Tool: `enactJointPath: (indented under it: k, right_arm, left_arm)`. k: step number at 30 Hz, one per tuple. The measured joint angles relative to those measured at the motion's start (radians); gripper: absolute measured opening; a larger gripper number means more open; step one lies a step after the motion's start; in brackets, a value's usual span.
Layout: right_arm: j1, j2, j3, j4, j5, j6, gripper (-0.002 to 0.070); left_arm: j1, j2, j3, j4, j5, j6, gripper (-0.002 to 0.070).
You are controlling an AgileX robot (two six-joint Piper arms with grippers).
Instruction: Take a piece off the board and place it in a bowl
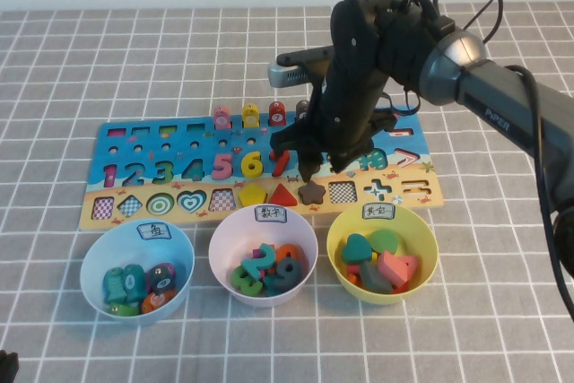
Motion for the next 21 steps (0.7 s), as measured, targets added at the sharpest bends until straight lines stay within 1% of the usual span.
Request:
enactJointPath:
  k: [11,21]
  right_arm:
    - [0.0,0.033,-0.002,0.0,-0.125,0.022,0.0336]
    - [0.0,0.039,-0.005,-0.005,-0.177,0.072,0.0336]
  left_arm:
    - [0.0,0.0,0.0,0.0,0.0,0.0,-0.0005]
    - [0.0,0.0,0.0,0.0,0.0,0.0,-0.0005]
